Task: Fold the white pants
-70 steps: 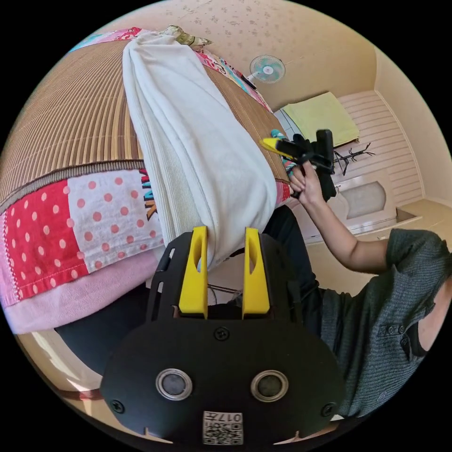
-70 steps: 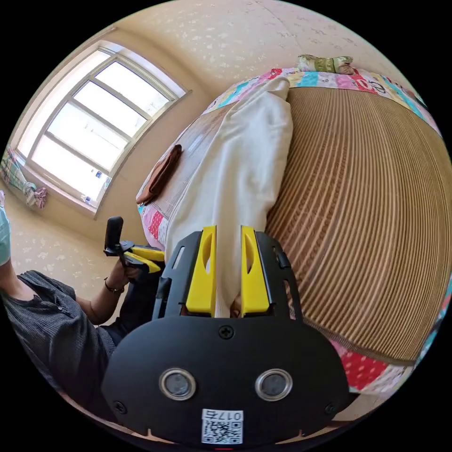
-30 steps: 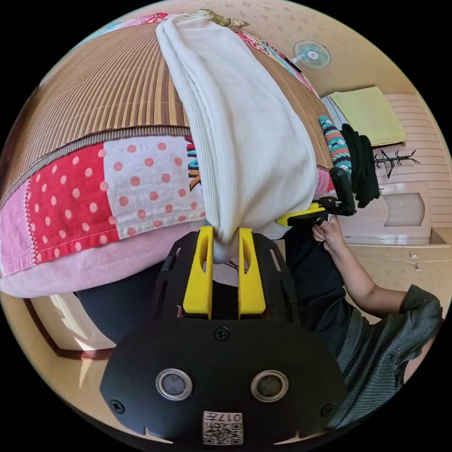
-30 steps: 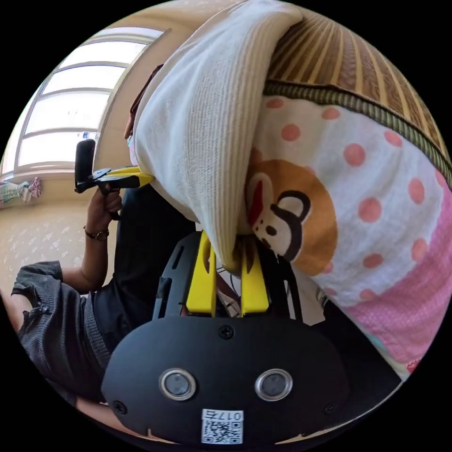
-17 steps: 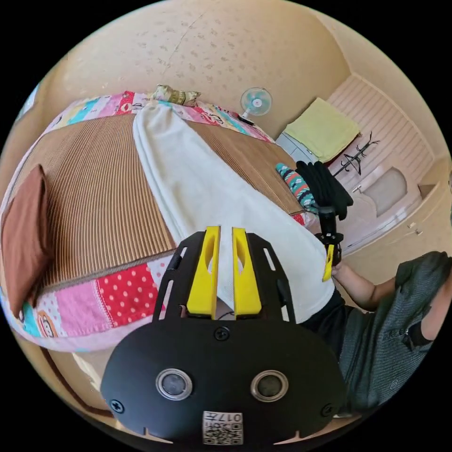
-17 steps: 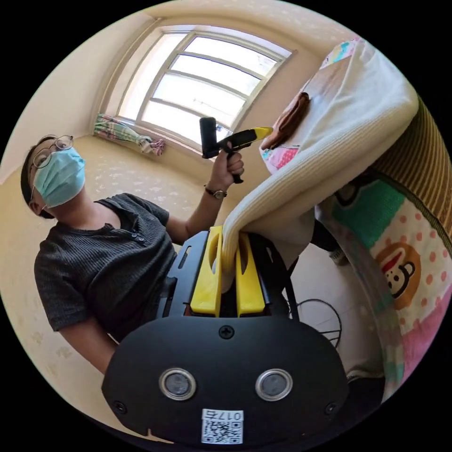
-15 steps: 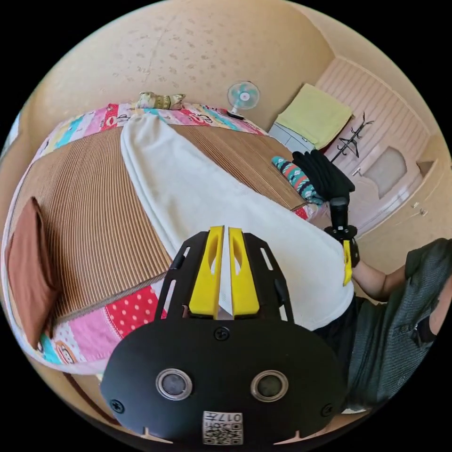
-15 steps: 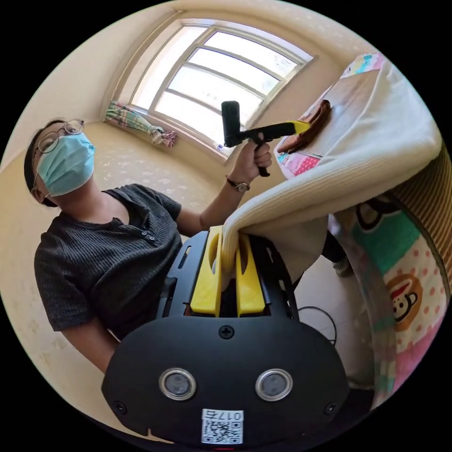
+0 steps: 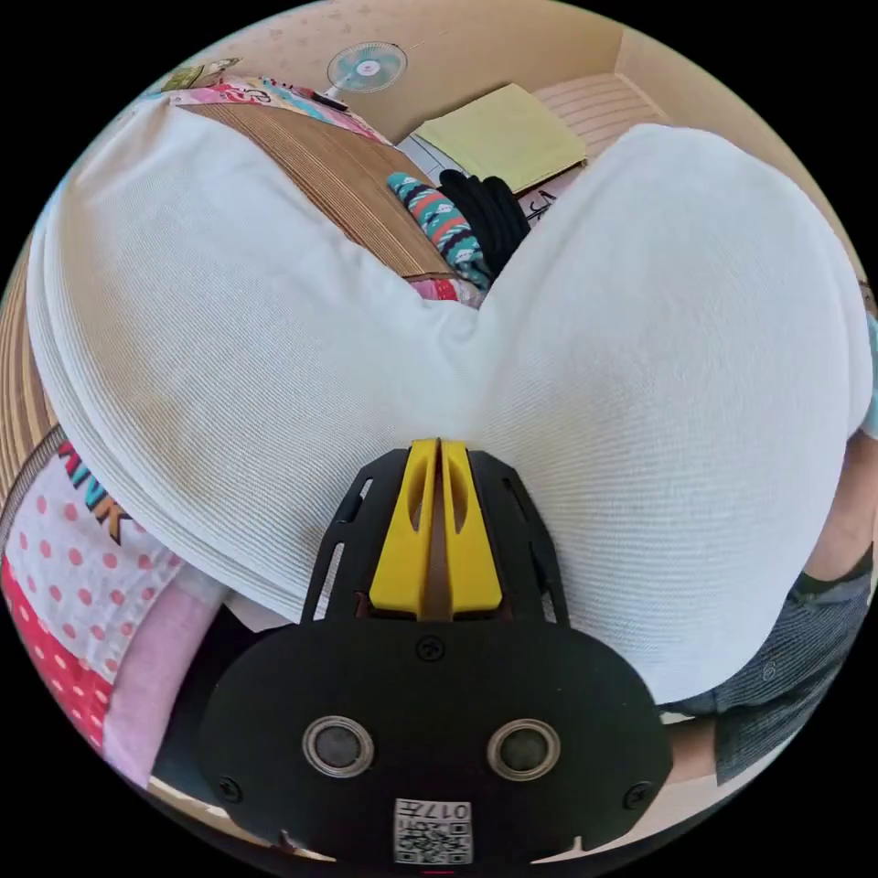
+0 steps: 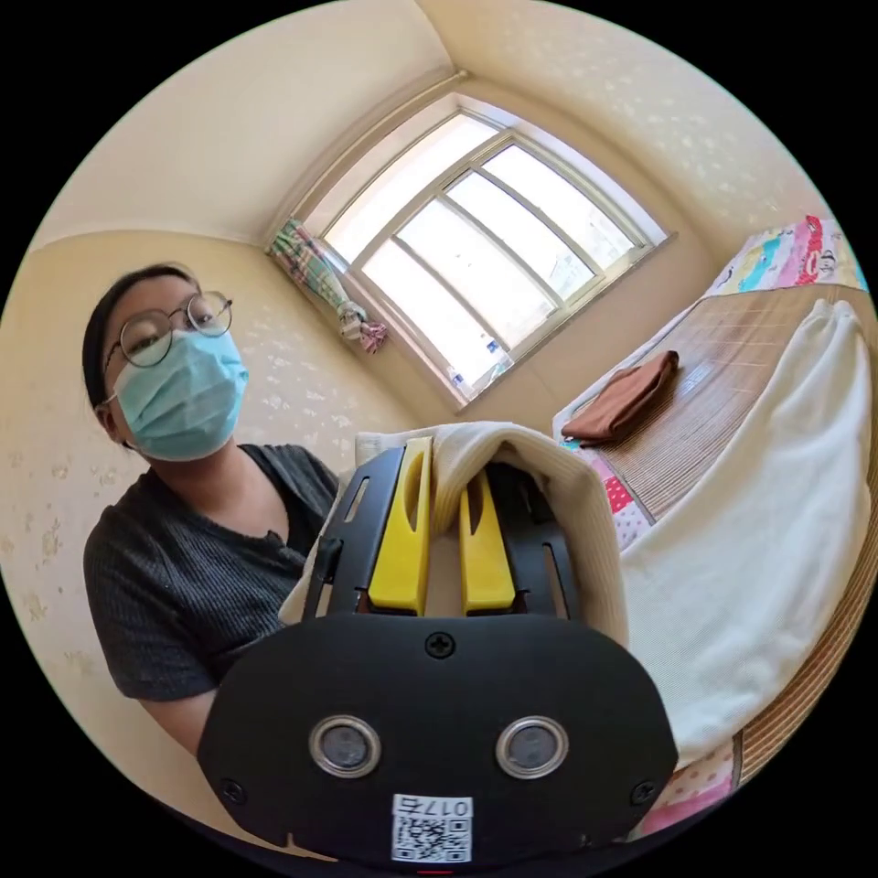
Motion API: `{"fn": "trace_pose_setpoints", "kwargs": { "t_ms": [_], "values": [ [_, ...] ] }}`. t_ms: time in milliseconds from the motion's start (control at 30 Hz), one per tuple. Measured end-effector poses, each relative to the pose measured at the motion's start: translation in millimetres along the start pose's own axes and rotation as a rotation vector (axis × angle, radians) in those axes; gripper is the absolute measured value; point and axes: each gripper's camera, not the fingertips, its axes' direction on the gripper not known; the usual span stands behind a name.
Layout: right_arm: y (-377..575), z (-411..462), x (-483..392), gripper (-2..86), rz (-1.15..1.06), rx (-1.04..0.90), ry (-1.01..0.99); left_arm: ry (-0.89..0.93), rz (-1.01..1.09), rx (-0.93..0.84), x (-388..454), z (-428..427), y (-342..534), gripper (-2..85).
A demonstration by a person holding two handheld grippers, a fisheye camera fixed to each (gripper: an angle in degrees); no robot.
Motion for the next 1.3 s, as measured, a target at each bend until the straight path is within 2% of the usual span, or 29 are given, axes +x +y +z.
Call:
{"fn": "trace_pose_setpoints", "kwargs": {
  "t_ms": [67, 133, 200, 300, 333, 367, 467, 700, 800, 867, 933, 1033, 1100, 1167, 1233, 1300],
  "values": [
    [-9.3, -20.1, 43.4, 1.1, 0.082, 0.098, 0.065, 0.058, -0.116, 0.091, -19.2, -16.6, 13.5, -0.9],
    [-10.8, -37.2, 81.8, 2.0, 0.198, 0.184, 0.138, 0.035, -0.261, 0.220, -41.7, -38.6, 34.4, -0.8],
    [-7.5, -47.6, 120.8, 3.8, 0.356, 0.244, 0.222, 0.013, -0.408, 0.420, -61.8, -68.5, 65.9, -0.4],
    [3.6, -52.9, 167.2, 9.7, 0.553, 0.267, 0.376, -0.100, -0.452, 0.593, -55.3, -95.2, 92.6, 1.7],
    [8.2, -53.3, 176.3, 14.7, 0.603, 0.267, 0.413, -0.123, -0.450, 0.620, -51.6, -98.4, 96.0, 3.2],
    [11.7, -54.2, 176.1, 21.5, 0.588, 0.289, 0.416, -0.147, -0.438, 0.659, -45.0, -102.2, 100.3, 6.2],
    [17.7, -56.7, 154.5, 22.4, 0.462, 0.352, 0.411, -0.155, -0.386, 0.694, -31.9, -101.8, 100.5, 12.1],
    [38.0, -31.6, 109.4, 17.6, 0.413, 0.210, 0.637, -0.441, -0.255, 0.542, 14.3, -69.0, 56.5, 15.9],
    [54.2, -7.9, 97.9, 18.8, 0.380, 0.117, 0.630, -0.546, -0.205, 0.616, 39.8, -68.6, 49.0, 13.0],
    [69.9, 5.0, 90.4, 19.0, 0.380, 0.107, 0.622, -0.570, -0.159, 0.668, 52.1, -75.0, 43.0, 10.6],
    [81.1, 11.3, 85.4, 18.8, 0.377, 0.126, 0.597, -0.551, -0.104, 0.643, 57.0, -80.7, 25.1, 9.0],
    [96.1, 18.0, 78.7, 18.3, 0.379, 0.168, 0.569, -0.543, -0.025, 0.490, 59.9, -81.1, -22.6, 5.7],
    [101.8, 21.2, 75.5, 18.1, 0.382, 0.174, 0.559, -0.492, -0.023, 0.189, 44.0, -59.2, -73.8, 0.8],
    [105.2, 27.2, 72.8, 17.8, 0.388, 0.144, 0.551, -0.515, -0.065, 0.055, 28.2, -40.7, -101.2, 0.0],
    [107.4, 32.2, 70.6, 17.5, 0.391, 0.123, 0.563, -0.565, -0.062, -0.007, 18.8, -27.8, -123.0, -0.3],
    [110.0, 36.1, 68.7, 17.2, 0.396, 0.118, 0.574, -0.590, -0.039, 0.012, 15.2, -27.1, -143.9, -0.6]
  ]
}}
